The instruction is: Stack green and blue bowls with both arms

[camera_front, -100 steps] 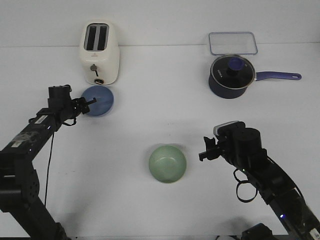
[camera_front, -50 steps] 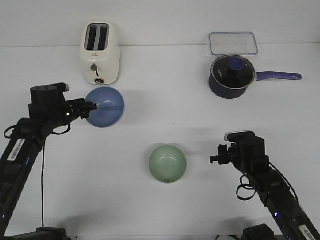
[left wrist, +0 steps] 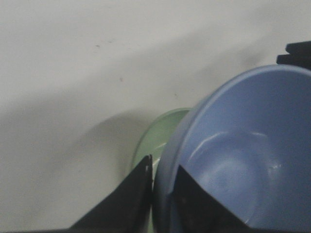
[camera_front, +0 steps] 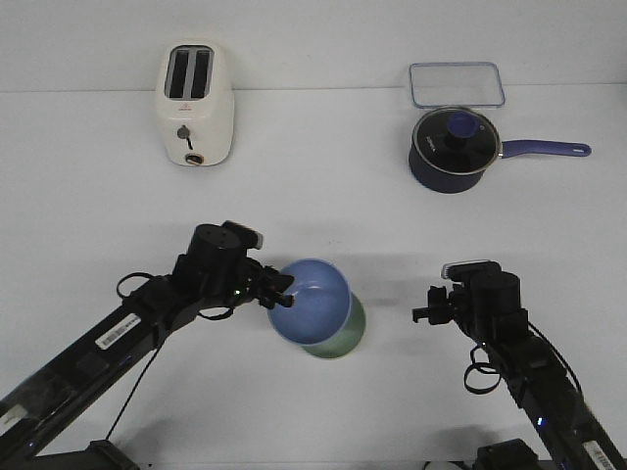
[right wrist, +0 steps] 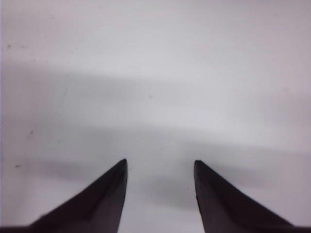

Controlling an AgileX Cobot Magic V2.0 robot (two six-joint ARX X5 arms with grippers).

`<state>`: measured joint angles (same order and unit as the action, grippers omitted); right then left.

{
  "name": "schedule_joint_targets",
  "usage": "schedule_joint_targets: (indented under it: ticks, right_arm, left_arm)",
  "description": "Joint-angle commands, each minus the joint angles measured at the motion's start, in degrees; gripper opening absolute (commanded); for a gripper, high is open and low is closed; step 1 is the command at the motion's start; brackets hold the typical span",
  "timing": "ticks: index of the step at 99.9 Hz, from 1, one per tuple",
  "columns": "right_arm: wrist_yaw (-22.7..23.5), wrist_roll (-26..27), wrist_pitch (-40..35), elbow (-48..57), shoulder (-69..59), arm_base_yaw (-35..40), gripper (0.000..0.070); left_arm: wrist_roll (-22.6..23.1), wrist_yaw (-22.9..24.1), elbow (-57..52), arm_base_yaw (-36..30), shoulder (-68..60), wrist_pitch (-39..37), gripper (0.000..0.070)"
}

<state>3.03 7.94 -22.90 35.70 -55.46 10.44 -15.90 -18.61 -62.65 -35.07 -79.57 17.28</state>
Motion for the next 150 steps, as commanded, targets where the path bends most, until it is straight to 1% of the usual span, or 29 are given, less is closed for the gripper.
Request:
schedule_joint_targets:
  ticks: [1,19,26,28,30,34,38,41,44,52,60,65,70,74,78,81,83,84,87,89,90,95,104,112,117,126,132,138,150]
  right_arm:
    - [0.39,0.59,0.59,0.35,-0.02,0.13,0.0282]
    - [0.42,0.61,0.59,0.35,0.00,0.13,0.0282]
    - [0.42,0.61,0.57,0.35,-0.02,0.13,0.0282]
    - [0.42,0.61,0.57,0.35,-0.02,0.13,0.0282]
    - [0.42,0.61,0.59,0.35,-0.02,0.13,0.0282]
    - [0.39,0.61,0.59,0.35,-0.02,0.13,0.0282]
    - [0.39,0.61,0.59,0.35,0.00,0.13,0.0282]
    - [0.39,0.61,0.59,0.35,0.00,0.13,0.0282]
    - [0.42,0.61,0.59,0.35,0.00,0.13,0.0282]
    - [0.42,0.63,0.59,0.35,0.02,0.13,0.0282]
    - [0.50,1.09,0.61,0.35,0.48,0.13,0.0281]
    - [1.11,1.31,0.83,0.35,1.31,0.13,0.0281]
    - [1.55,1.53,1.36,0.35,2.71,0.13,0.0276]
    - [1.55,1.70,2.03,0.35,4.31,0.13,0.0270]
    - [1.55,1.68,2.91,0.35,6.05,0.15,0.0229]
    - [1.57,1.66,3.50,0.35,7.58,0.15,0.0165]
    - [1.64,1.64,3.89,0.33,8.90,0.13,0.0098]
    - [1.64,1.64,3.98,0.33,9.18,0.13,0.0083]
    - [1.64,1.46,4.57,0.26,11.13,0.13,0.0000]
    - [1.64,1.25,4.74,0.24,11.98,0.13,0.0000]
    - [1.62,1.11,4.92,0.22,12.83,0.13,0.0000]
    - [1.44,0.70,5.27,0.15,15.30,0.13,0.0000]
    - [1.14,0.52,8.35,-1.42,20.72,0.09,0.0000]
    - [0.59,0.48,14.16,-4.98,26.86,0.09,0.0000]
    - [-1.38,0.50,17.33,-7.80,31.17,0.09,0.0000]
    - [-4.98,0.52,19.80,-11.47,36.44,0.09,0.0000]
    - [-7.41,0.55,19.96,-12.61,38.42,0.09,0.0000]
    - [-8.87,0.57,19.82,-12.72,39.21,0.09,0.0000]
    - [-9.44,0.55,19.89,-12.72,39.71,0.09,0.0000]
  left_arm:
    - [-0.39,1.14,-0.87,-1.64,-2.80,-0.92,0.0013]
    - [0.48,2.19,-0.87,-4.87,-7.67,-2.51,0.0013]
    - [0.63,2.25,-0.87,-5.42,-8.76,-2.23,0.0032]
    - [0.66,2.25,-0.87,-5.53,-9.01,-2.10,0.0067]
    - [0.66,2.25,-0.87,-5.57,-9.20,-1.99,0.0119]
    - [0.61,2.27,-0.87,-5.55,-9.33,-1.92,0.0264]
    - [0.59,2.27,-0.94,-5.55,-9.27,-1.97,0.0390]
    - [0.59,2.27,-1.09,-5.55,-9.09,-2.01,0.0443]
    - [0.61,2.27,-1.31,-5.49,-8.68,-1.99,0.0458]
    - [0.74,2.29,-1.99,-4.48,-6.62,-2.01,0.0457]
    - [2.10,2.71,-2.56,-2.75,-3.02,-1.99,0.0456]
    - [3.10,4.76,-2.56,-1.53,0.02,-1.97,0.0453]
    - [4.44,8.35,-2.56,-0.04,3.39,-1.66,0.0435]
    - [6.12,11.87,-2.56,1.36,6.36,-1.11,0.0382]
    - [7.93,15.82,-2.56,2.84,9.25,-0.55,0.0294]
    - [9.33,18.88,-2.56,3.98,11.39,0.00,0.0206]
    - [10.34,20.70,-2.54,4.72,12.83,0.61,0.0139]
    - [10.95,21.64,-2.54,5.14,13.60,0.92,0.0102]
    - [12.52,23.96,-2.54,6.32,15.47,1.79,0.0000]
    - [13.18,25.42,-2.51,7.15,16.68,2.43,0.0004]
    - [13.46,26.08,-2.47,7.56,17.27,2.67,0.0019]
    - [14.23,28.61,-1.81,9.86,20.20,3.76,0.0015]
    - [14.86,29.33,2.54,14.36,26.25,2.78,0.0015]
    - [15.58,29.33,10.86,17.90,33.59,-2.82,0.0014]
    - [16.11,29.33,17.27,19.58,38.93,-7.76,0.0014]
    - [16.59,29.31,27.95,21.55,48.26,-17.22,0.0013]
    - [16.50,29.33,32.98,22.23,53.35,-21.81,0.0013]
    - [16.50,29.33,35.89,22.64,57.05,-23.80,0.0013]
    - [16.50,29.33,36.68,22.80,60.48,-23.02,0.0015]
